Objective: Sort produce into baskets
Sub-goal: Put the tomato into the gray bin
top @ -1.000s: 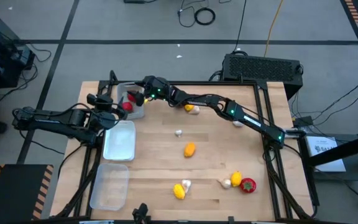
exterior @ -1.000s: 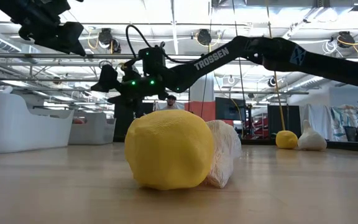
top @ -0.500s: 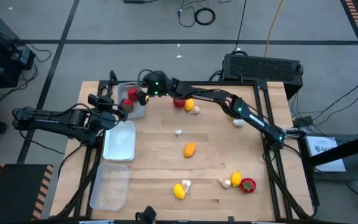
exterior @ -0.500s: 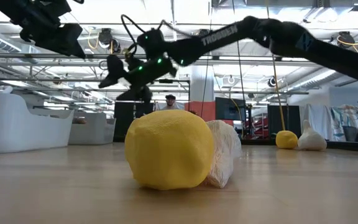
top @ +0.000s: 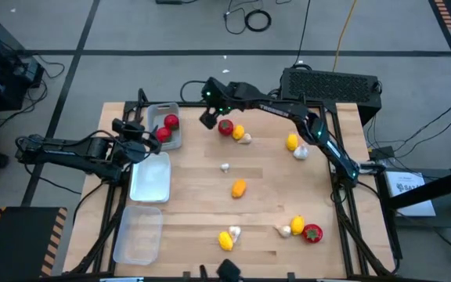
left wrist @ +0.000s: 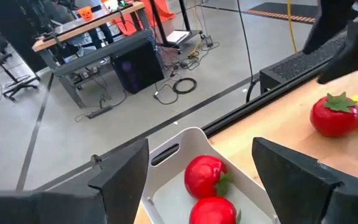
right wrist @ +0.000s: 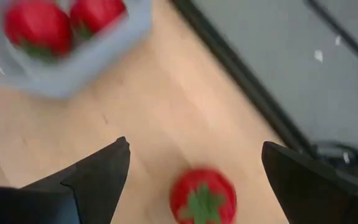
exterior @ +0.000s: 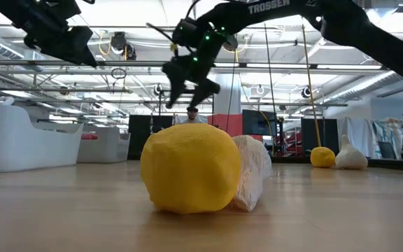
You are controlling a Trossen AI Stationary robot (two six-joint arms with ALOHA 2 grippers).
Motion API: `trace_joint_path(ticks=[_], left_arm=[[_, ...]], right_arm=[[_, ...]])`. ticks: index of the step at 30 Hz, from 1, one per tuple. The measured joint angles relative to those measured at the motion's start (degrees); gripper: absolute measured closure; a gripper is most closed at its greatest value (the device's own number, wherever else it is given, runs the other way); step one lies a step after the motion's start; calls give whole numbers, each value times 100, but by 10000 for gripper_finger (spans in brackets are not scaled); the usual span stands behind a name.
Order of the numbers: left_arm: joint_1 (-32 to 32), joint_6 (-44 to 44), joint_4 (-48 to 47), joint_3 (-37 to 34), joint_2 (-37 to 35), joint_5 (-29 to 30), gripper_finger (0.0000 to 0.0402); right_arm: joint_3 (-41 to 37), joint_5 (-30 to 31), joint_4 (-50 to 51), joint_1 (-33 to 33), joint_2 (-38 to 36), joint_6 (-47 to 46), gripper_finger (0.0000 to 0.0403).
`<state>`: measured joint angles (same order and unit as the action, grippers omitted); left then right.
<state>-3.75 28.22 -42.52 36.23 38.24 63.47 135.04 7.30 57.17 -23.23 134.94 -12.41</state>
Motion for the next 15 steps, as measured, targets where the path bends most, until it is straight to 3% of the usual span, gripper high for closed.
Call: trace_joint_path(ticks=[6, 15], left_arm=[[0, -2, -2, 0, 0, -27, 109], [0, -3, -2, 0, 0, -31, 109]], right_arm=[[-163, -146, 729, -170, 94, -10, 51], [-657, -163, 493, -230, 91, -239, 51]])
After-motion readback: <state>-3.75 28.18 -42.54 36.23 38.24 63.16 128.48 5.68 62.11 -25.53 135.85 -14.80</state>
